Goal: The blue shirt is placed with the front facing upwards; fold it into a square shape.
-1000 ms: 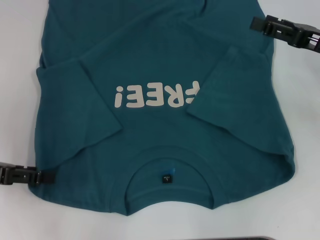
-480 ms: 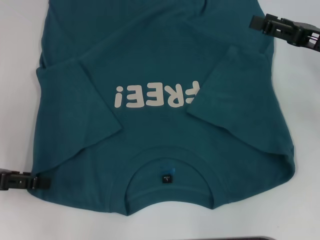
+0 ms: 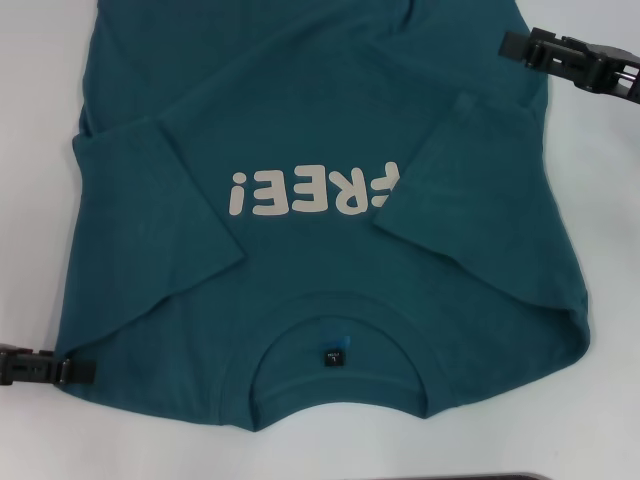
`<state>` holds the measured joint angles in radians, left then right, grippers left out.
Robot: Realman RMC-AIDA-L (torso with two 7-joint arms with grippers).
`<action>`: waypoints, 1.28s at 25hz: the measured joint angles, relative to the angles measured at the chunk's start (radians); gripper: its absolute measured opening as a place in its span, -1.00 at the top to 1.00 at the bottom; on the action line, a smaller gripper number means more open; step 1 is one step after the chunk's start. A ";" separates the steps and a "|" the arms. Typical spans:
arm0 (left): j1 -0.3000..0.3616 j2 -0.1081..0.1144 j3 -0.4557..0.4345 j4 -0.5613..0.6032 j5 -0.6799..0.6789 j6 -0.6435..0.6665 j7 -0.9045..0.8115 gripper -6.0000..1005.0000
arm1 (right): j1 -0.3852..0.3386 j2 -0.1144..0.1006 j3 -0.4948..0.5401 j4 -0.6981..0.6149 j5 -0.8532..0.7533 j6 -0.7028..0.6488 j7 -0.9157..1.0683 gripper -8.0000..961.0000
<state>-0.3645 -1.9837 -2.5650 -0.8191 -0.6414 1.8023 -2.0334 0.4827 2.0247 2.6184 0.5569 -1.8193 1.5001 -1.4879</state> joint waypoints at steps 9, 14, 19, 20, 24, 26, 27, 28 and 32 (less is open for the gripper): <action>-0.016 -0.009 0.003 0.000 0.000 0.003 0.005 -0.71 | 0.001 0.000 0.000 0.000 0.000 0.000 0.000 -0.97; -0.030 -0.015 0.006 0.000 -0.001 0.004 0.007 -0.71 | 0.002 0.000 0.000 0.000 0.000 0.000 0.000 -0.97; -0.042 -0.018 0.004 -0.001 -0.007 0.020 0.012 -0.71 | 0.002 0.000 0.000 0.000 0.000 0.000 0.000 -0.97; -0.046 -0.020 0.004 -0.001 -0.009 0.025 0.015 -0.71 | 0.002 0.000 0.000 0.000 0.000 0.000 0.000 -0.97; -0.055 -0.025 0.005 -0.002 -0.009 0.033 0.017 -0.71 | 0.002 0.000 0.000 0.000 0.000 0.000 0.000 -0.97; -0.056 -0.026 0.005 -0.002 -0.009 0.033 0.017 -0.71 | 0.002 0.000 0.000 0.000 0.000 0.000 0.000 -0.97; -0.056 -0.026 0.004 -0.002 -0.009 0.033 0.017 -0.71 | 0.002 0.000 0.000 0.000 0.000 0.000 0.000 -0.97; -0.056 -0.026 0.002 -0.002 -0.009 0.033 0.017 -0.71 | 0.002 0.000 0.000 0.000 0.000 -0.001 0.000 -0.97; -0.046 -0.022 -0.002 -0.003 -0.003 0.021 0.016 -0.71 | 0.002 0.000 0.000 -0.001 0.000 -0.006 -0.001 -0.97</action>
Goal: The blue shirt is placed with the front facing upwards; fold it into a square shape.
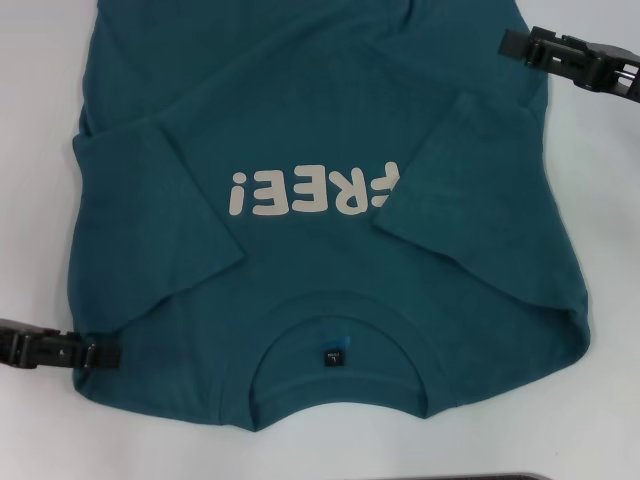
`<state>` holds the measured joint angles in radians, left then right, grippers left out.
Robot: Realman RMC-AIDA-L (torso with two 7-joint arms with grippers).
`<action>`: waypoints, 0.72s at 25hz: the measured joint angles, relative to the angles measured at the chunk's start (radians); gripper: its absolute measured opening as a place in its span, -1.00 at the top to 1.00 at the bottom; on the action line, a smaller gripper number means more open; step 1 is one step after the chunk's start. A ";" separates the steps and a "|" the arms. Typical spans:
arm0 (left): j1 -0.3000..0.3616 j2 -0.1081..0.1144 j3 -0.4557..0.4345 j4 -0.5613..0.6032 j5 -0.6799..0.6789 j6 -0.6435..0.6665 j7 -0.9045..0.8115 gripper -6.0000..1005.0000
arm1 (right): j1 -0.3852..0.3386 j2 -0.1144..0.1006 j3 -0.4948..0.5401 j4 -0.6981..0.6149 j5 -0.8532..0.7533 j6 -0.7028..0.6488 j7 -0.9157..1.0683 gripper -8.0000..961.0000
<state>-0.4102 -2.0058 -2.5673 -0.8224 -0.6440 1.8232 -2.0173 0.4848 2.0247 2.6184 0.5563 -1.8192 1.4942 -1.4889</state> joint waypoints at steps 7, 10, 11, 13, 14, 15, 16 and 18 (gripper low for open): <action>0.021 0.008 -0.002 0.000 0.001 -0.021 -0.007 -0.71 | 0.000 0.000 0.000 -0.001 0.000 -0.003 -0.001 -0.97; 0.024 0.009 -0.001 0.000 0.002 -0.022 -0.007 -0.71 | 0.000 0.000 0.000 0.000 0.000 -0.003 0.000 -0.97; 0.026 0.009 0.000 0.000 0.003 -0.022 -0.007 -0.71 | 0.001 0.000 0.000 0.000 0.000 -0.003 0.000 -0.97; 0.027 0.009 0.000 0.000 0.013 -0.022 -0.007 -0.71 | 0.001 0.000 0.000 0.000 0.000 -0.003 0.001 -0.97; 0.028 0.010 -0.001 0.000 0.017 -0.022 -0.008 -0.71 | 0.001 0.000 0.000 0.000 0.000 -0.003 0.001 -0.97; 0.028 0.010 -0.003 0.000 0.022 -0.021 -0.007 -0.71 | 0.001 0.000 0.000 0.000 0.000 -0.003 0.001 -0.97; 0.029 0.010 -0.002 0.000 0.024 -0.019 -0.007 -0.71 | 0.001 0.000 0.000 0.001 0.000 -0.003 0.001 -0.97; 0.029 0.010 0.000 0.000 0.024 -0.016 -0.007 -0.71 | 0.001 0.000 0.000 0.001 0.000 -0.003 0.001 -0.97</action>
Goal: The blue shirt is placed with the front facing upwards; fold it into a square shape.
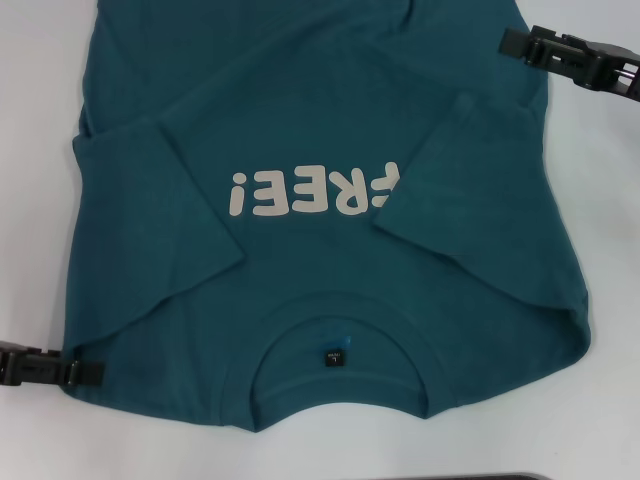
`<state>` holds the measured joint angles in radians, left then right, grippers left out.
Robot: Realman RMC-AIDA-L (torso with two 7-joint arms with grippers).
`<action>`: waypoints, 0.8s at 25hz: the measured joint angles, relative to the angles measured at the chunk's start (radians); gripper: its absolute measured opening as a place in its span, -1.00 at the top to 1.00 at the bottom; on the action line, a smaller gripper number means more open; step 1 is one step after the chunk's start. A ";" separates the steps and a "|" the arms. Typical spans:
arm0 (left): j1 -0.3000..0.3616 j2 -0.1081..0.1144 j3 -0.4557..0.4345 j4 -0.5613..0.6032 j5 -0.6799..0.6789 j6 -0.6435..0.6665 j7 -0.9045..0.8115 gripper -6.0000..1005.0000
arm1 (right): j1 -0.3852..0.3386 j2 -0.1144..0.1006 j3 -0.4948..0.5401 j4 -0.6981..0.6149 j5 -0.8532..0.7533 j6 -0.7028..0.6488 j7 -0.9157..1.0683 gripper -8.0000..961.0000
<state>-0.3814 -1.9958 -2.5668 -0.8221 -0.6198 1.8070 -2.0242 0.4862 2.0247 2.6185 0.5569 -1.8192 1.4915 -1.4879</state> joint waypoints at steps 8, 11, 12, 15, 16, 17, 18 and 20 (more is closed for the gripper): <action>-0.016 -0.009 0.005 0.000 0.000 0.003 0.007 -0.71 | 0.000 0.000 0.001 0.000 0.000 0.002 0.000 -0.97; -0.025 -0.011 0.006 0.000 -0.002 0.011 0.009 -0.71 | 0.000 0.000 0.002 0.000 0.000 0.002 0.000 -0.96; -0.029 -0.012 0.006 0.000 -0.003 0.014 0.010 -0.71 | 0.000 0.000 0.002 0.000 0.000 0.001 0.000 -0.96; -0.040 -0.016 0.004 0.000 -0.005 0.029 0.017 -0.71 | 0.000 0.000 0.002 0.000 0.000 0.001 0.000 -0.97; -0.044 -0.018 0.004 0.000 -0.005 0.033 0.019 -0.71 | 0.000 0.000 0.002 0.000 0.000 0.000 0.000 -0.97; -0.048 -0.020 0.004 0.000 -0.005 0.036 0.020 -0.71 | 0.000 0.000 0.002 0.000 0.000 0.000 0.000 -0.97; -0.052 -0.022 0.005 0.000 -0.005 0.037 0.021 -0.71 | 0.001 0.000 0.002 0.000 0.000 0.000 0.000 -0.97; -0.059 -0.024 0.006 0.000 -0.005 0.038 0.021 -0.71 | 0.001 0.000 0.002 0.000 0.000 0.000 0.000 -0.97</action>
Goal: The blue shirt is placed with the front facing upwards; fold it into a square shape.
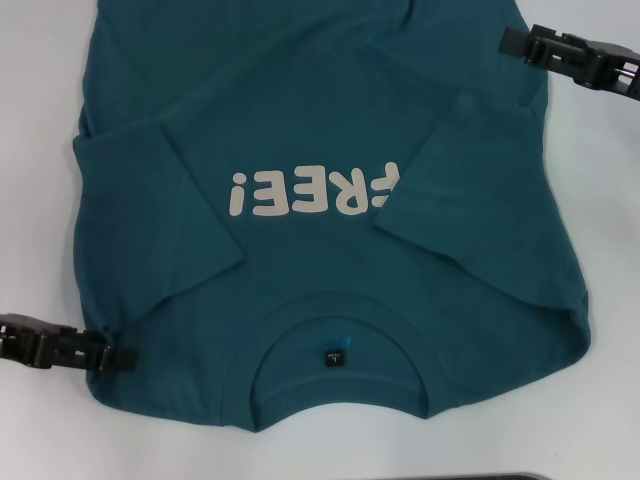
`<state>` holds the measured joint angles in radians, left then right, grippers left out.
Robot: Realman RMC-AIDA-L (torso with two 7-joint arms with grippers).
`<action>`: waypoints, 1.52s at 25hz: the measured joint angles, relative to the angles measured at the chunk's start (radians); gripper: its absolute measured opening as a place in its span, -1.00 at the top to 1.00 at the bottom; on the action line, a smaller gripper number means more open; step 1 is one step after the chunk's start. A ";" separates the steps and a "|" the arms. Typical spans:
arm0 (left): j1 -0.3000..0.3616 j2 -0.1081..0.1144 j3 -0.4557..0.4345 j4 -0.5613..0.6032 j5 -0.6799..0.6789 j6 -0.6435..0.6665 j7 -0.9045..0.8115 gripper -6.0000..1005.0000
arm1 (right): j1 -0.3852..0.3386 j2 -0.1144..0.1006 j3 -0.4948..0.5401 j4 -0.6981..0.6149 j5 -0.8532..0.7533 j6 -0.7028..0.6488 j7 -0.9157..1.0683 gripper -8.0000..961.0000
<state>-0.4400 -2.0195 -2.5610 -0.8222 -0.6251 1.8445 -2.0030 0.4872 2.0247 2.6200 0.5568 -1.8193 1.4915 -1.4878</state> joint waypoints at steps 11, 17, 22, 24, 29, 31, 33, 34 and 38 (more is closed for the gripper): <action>0.020 0.009 -0.005 -0.001 0.012 -0.032 -0.008 -0.71 | 0.001 0.000 0.000 0.000 0.000 -0.001 0.000 -0.97; 0.031 0.010 -0.008 -0.015 0.032 -0.036 -0.012 -0.71 | 0.001 0.000 0.000 0.000 0.000 -0.001 0.000 -0.97; 0.032 0.010 -0.008 -0.015 0.035 -0.035 -0.013 -0.71 | 0.001 0.000 0.000 0.000 0.003 0.000 0.000 -0.97; 0.032 0.010 -0.007 -0.015 0.035 -0.033 -0.013 -0.71 | 0.001 0.000 0.000 0.000 0.006 0.000 0.000 -0.97; 0.029 0.008 0.000 -0.015 0.036 -0.036 -0.013 -0.71 | 0.001 0.000 0.000 0.000 0.008 -0.001 0.000 -0.97; 0.027 0.007 0.001 -0.015 0.036 -0.036 -0.013 -0.71 | 0.001 0.000 0.000 0.000 0.008 -0.001 0.000 -0.97; 0.026 0.006 0.002 -0.015 0.036 -0.038 -0.013 -0.71 | 0.001 0.000 0.000 0.000 0.010 -0.002 0.000 -0.97; 0.026 0.005 0.002 -0.015 0.036 -0.039 -0.013 -0.71 | 0.001 0.000 0.000 0.000 0.010 -0.002 0.000 -0.97; 0.025 -0.005 0.003 -0.033 0.054 -0.044 -0.013 -0.71 | 0.001 0.000 0.000 0.000 0.011 -0.002 0.000 -0.97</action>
<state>-0.4155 -2.0244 -2.5585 -0.8552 -0.5708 1.8008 -2.0156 0.4878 2.0247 2.6200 0.5568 -1.8080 1.4893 -1.4879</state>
